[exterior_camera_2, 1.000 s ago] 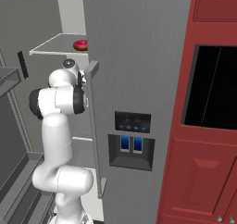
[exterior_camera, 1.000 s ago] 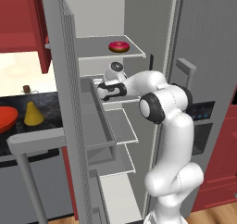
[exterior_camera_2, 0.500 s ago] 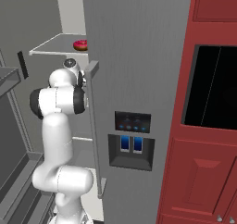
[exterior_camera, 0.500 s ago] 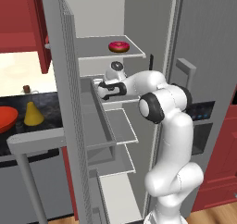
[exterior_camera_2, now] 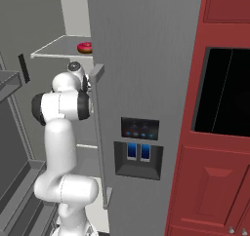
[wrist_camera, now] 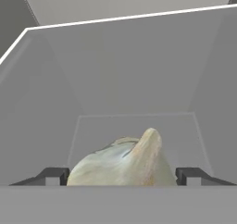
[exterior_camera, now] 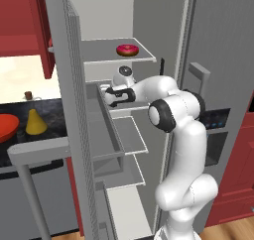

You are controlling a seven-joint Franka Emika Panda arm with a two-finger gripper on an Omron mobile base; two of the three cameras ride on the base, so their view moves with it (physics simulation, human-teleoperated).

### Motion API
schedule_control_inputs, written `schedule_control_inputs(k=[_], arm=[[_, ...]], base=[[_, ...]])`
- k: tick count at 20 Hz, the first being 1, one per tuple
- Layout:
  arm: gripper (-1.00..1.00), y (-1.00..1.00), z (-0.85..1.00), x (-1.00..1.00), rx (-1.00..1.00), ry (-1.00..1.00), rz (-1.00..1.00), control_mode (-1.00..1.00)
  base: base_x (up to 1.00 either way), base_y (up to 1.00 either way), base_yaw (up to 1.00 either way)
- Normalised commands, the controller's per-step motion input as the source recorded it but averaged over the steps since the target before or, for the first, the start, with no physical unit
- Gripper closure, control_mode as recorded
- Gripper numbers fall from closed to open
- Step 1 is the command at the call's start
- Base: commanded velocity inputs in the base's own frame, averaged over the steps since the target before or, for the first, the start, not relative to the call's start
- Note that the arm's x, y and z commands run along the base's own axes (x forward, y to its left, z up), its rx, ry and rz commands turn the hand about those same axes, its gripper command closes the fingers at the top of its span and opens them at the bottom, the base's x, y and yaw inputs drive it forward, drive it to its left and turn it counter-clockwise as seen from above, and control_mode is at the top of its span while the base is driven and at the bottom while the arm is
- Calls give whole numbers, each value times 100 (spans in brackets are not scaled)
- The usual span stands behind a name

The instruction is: Retrieve the bottle and the shaker from the cabinet and place them next to the mixing bowl on the counter. Then add garlic from the fridge to the mixing bowl.

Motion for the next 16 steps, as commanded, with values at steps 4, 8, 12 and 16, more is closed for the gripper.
schedule_control_inputs(k=[4,8,12,16], arm=[[100,0,-4,0,0,0,0,-100],[100,0,0,0,0,0,0,-100],[100,0,0,-39,0,-1,0,-100],[100,0,2,-83,1,-9,0,-100]], base=[[0,0,0],[0,0,0],[0,0,0],[0,0,0]])
